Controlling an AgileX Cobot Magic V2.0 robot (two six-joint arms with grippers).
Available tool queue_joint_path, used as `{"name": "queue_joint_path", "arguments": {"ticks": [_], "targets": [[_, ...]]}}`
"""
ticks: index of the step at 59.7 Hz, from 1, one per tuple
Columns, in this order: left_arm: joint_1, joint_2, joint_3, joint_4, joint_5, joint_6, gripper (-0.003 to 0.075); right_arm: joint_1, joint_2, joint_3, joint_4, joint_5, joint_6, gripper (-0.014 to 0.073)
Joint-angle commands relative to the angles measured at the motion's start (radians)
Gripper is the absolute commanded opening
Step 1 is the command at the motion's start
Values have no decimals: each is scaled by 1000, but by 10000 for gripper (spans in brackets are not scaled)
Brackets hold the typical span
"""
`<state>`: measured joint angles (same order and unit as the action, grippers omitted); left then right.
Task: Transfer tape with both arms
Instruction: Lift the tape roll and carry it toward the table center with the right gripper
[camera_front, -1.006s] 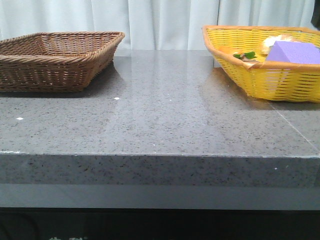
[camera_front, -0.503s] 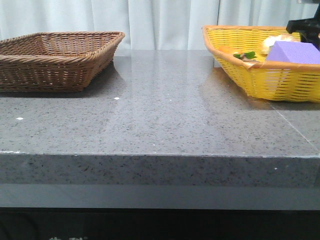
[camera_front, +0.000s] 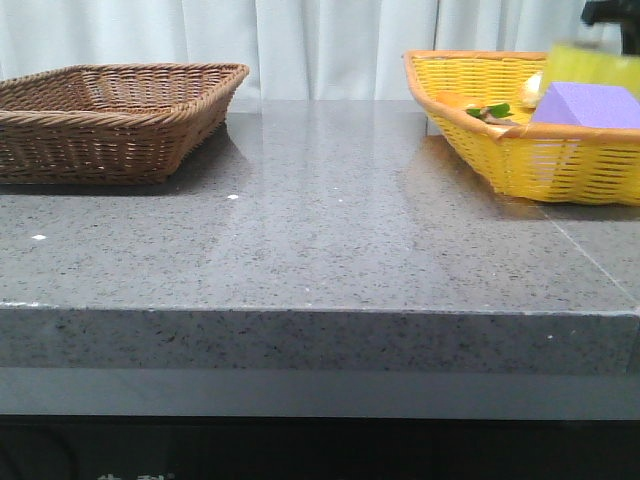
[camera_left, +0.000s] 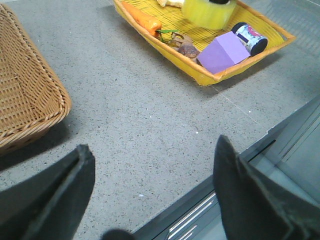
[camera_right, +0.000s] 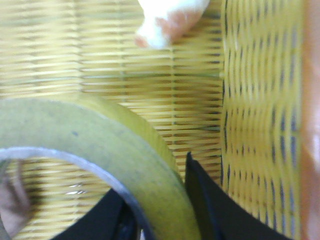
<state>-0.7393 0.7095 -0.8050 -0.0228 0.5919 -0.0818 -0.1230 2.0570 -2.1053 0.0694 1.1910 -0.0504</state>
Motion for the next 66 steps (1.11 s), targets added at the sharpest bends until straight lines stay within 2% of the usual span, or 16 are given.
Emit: {"name": "queue_joint_path", "arguments": {"ticks": [1, 15, 37, 51, 66], "targets": [[-9, 2, -32, -12, -75, -5, 491, 31, -132, -44, 35, -31, -19, 139], [-9, 2, -32, -12, -75, -5, 491, 218, -228, -44, 57, -34, -63, 139], [-9, 2, -32, -12, -75, -5, 491, 535, -205, -42, 55, -57, -76, 139], [-9, 2, -32, -12, -75, -5, 491, 616, -131, -42, 3, -22, -101, 139], [-9, 2, -32, -12, -75, -5, 491, 626, -45, -41, -38, 5, -101, 139]]}}
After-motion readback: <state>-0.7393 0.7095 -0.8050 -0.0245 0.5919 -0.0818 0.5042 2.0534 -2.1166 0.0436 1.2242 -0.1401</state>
